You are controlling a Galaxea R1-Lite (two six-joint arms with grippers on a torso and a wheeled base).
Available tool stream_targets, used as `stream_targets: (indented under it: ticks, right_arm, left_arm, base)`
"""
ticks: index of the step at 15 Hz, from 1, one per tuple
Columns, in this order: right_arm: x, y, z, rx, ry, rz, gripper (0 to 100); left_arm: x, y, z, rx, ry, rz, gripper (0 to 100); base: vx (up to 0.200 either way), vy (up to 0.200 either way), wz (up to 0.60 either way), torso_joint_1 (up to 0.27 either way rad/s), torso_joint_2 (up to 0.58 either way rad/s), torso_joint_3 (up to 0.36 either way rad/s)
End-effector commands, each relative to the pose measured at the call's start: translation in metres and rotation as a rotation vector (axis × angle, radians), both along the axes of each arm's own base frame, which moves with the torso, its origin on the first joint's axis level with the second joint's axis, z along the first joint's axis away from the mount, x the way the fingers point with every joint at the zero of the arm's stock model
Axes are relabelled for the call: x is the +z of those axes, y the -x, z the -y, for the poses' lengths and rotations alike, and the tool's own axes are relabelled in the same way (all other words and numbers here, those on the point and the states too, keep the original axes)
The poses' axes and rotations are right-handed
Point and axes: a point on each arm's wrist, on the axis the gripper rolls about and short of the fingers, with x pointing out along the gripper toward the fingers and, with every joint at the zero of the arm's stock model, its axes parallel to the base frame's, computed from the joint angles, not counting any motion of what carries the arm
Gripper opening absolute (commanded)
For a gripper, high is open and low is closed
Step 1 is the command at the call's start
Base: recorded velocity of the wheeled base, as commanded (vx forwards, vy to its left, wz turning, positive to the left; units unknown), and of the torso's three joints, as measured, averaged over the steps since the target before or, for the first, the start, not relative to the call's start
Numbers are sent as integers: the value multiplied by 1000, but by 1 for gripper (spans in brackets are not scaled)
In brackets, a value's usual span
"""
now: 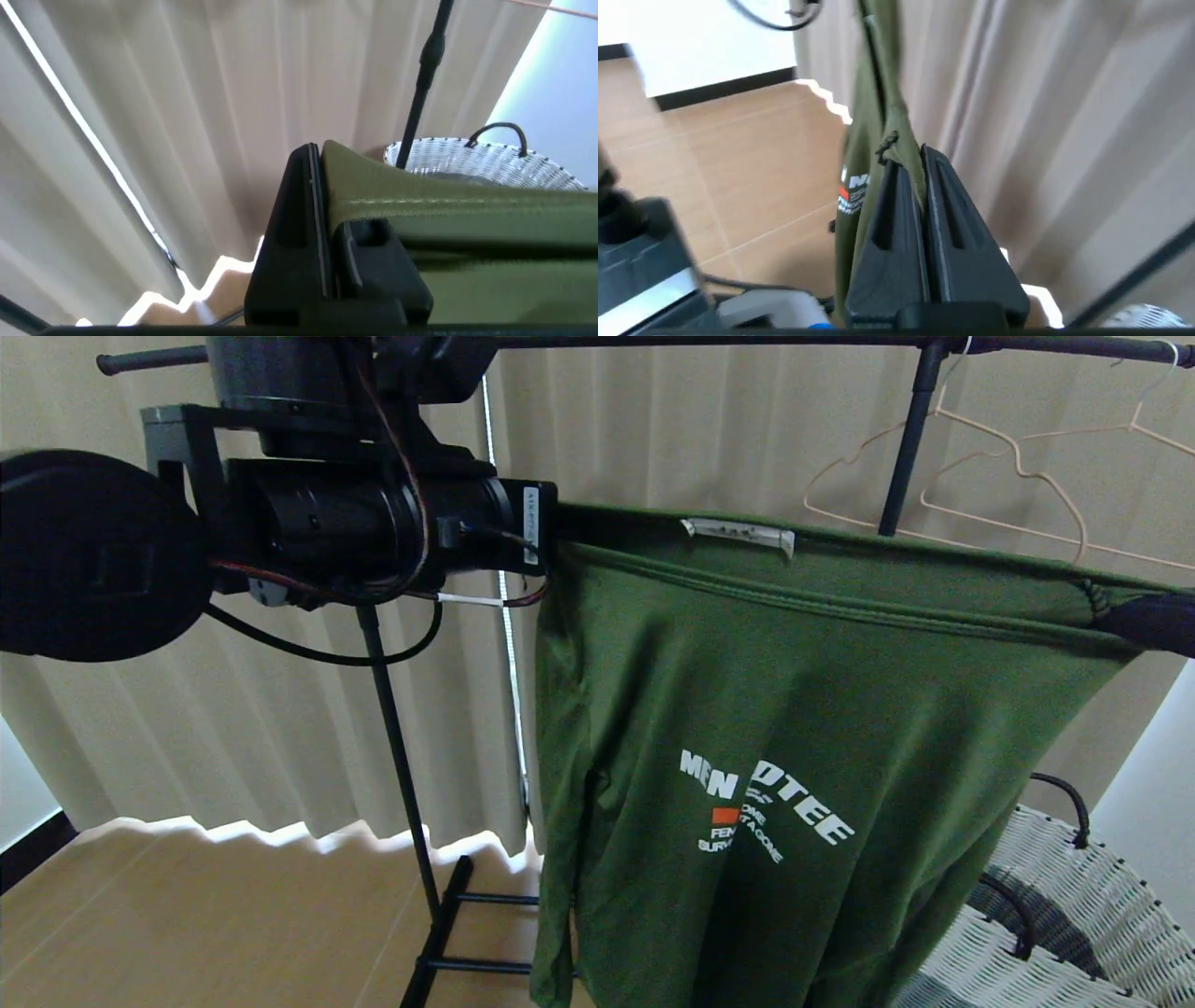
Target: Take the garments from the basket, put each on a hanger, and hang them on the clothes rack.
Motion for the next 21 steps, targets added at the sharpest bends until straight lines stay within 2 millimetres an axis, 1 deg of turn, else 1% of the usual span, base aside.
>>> stream_targets:
  ticks: [1, 3, 5, 6, 7, 8, 9, 11, 13, 15, 16, 17, 19, 21]
  right_arm:
    - [-1, 11, -5, 63, -4, 14, 0]
    - [-1, 9, -6, 63, 0, 12, 0]
    - [-5, -6, -4, -25, 59, 32, 0]
    - [-7, -13, -3, -59, 76, 35, 0]
    - [-8, -23, -4, -103, 81, 45, 0]
    - [-9, -42, -8, -131, 79, 65, 0]
    - [-8, -54, -12, -134, 70, 86, 0]
    - [-10, -75, -18, -133, 55, 128, 0]
    - [-11, -91, -22, -129, 38, 146, 0]
    - [-9, -104, -27, -129, -8, 152, 0]
    - [-9, -105, -27, -129, -18, 152, 0]
    - [-7, -112, -29, -131, -44, 154, 0]
    - [-6, -115, -30, -131, -47, 154, 0]
    - [-6, -113, -29, -131, -47, 154, 0]
  left_arm:
    - [-7, -4, 2, 3, -13, -19, 0]
    - [-5, 2, -3, 8, -13, -19, 0]
    - [-4, 23, -16, 1, -39, -37, 0]
    - [-2, 30, -20, -1, -45, -44, 0]
    - [0, 41, -27, -8, -59, -57, 0]
    - [5, 58, -37, -34, -102, -68, 0]
    - [9, 69, -44, -69, -115, -75, 0]
    - [20, 95, -57, -144, -113, -86, 0]
    - [25, 115, -68, -202, -124, -93, 0]
    - [32, 135, -66, -291, -108, -71, 0]
    - [33, 138, -65, -305, -106, -66, 0]
    - [34, 148, -63, -344, -103, -56, 0]
    - [34, 152, -60, -373, -103, -53, 0]
    - [34, 151, -59, -373, -103, -52, 0]
  base:
    - [0, 0, 0, 0, 0, 0]
    - [0, 0, 0, 0, 0, 0]
    - [0, 0, 0, 0, 0, 0]
    - [0, 0, 0, 0, 0, 0]
    - [0, 0, 0, 0, 0, 0]
    - [0, 0, 0, 0, 0, 0]
    - [0, 0, 0, 0, 0, 0]
    - [0, 0, 0, 0, 0, 0]
    - [0, 0, 0, 0, 0, 0]
    - [0, 0, 0, 0, 0, 0]
    - [0, 0, 0, 0, 0, 0]
    - [0, 0, 0, 0, 0, 0]
    - [0, 0, 0, 0, 0, 0]
    - [0, 0, 0, 0, 0, 0]
